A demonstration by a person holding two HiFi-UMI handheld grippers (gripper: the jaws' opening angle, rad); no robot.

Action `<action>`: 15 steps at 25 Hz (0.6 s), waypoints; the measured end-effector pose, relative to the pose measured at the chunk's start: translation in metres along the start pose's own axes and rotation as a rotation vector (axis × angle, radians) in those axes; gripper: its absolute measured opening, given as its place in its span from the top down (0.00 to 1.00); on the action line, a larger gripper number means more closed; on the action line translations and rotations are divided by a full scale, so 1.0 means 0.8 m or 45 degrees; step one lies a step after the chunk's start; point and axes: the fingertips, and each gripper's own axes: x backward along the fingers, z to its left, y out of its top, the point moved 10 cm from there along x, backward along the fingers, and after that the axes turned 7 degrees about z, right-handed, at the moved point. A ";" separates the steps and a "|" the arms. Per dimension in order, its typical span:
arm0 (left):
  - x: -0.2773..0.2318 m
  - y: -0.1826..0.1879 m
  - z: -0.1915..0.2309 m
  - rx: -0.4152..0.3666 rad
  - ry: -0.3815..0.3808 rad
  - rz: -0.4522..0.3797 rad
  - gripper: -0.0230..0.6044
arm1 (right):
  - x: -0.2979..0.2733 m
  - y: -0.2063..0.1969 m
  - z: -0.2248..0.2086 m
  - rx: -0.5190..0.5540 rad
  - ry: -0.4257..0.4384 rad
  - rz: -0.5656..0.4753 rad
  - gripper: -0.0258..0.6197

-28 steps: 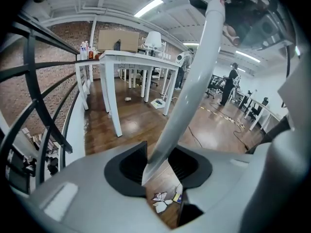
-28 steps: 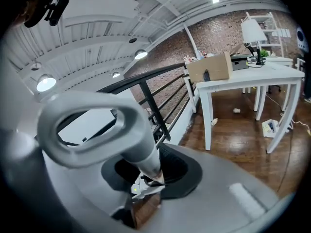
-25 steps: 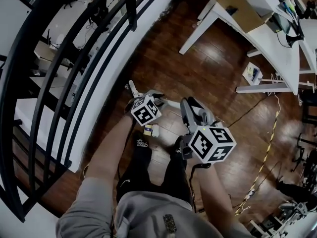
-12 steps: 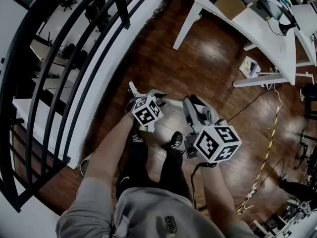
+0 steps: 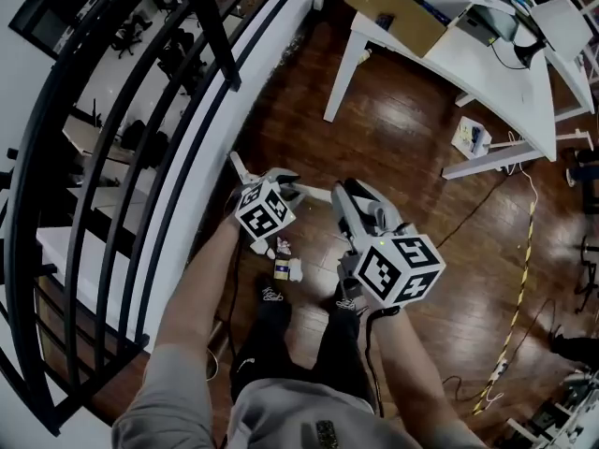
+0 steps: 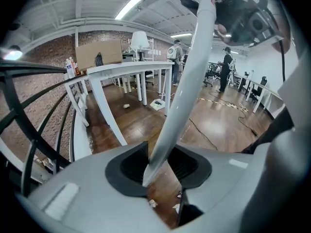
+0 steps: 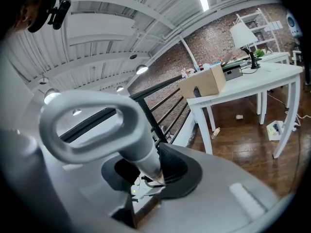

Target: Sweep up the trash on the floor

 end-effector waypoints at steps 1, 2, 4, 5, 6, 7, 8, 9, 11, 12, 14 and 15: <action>-0.009 -0.009 0.003 -0.001 -0.016 0.013 0.76 | -0.010 -0.008 -0.002 0.000 -0.006 0.012 0.83; -0.018 -0.019 0.004 0.006 -0.030 0.025 0.76 | -0.020 -0.016 -0.003 0.007 -0.009 0.028 0.83; -0.034 -0.031 0.007 0.027 -0.049 0.037 0.76 | -0.034 -0.025 -0.007 0.034 -0.017 0.054 0.83; -0.040 -0.031 0.008 0.036 -0.058 0.032 0.76 | -0.037 -0.025 -0.009 0.046 -0.025 0.062 0.83; -0.045 -0.029 0.005 0.043 -0.069 0.018 0.76 | -0.036 -0.024 -0.011 0.057 -0.035 0.070 0.83; -0.048 -0.027 0.000 0.051 -0.081 0.002 0.76 | -0.033 -0.023 -0.012 0.066 -0.042 0.079 0.83; -0.050 -0.026 -0.007 0.061 -0.089 -0.011 0.76 | -0.029 -0.023 -0.013 0.075 -0.044 0.091 0.83; -0.051 -0.025 -0.014 0.074 -0.094 -0.019 0.76 | -0.025 -0.024 -0.013 0.084 -0.041 0.104 0.83; -0.051 -0.024 -0.029 0.102 -0.093 -0.022 0.76 | -0.014 -0.027 -0.015 0.101 -0.027 0.131 0.83; -0.050 -0.022 -0.038 0.115 -0.089 -0.019 0.76 | -0.007 -0.028 -0.016 0.111 -0.017 0.144 0.83; -0.049 -0.020 -0.056 0.139 -0.077 -0.011 0.76 | 0.006 -0.033 -0.019 0.133 0.005 0.162 0.83; -0.049 -0.019 -0.064 0.152 -0.068 -0.009 0.76 | 0.012 -0.036 -0.019 0.144 0.016 0.170 0.83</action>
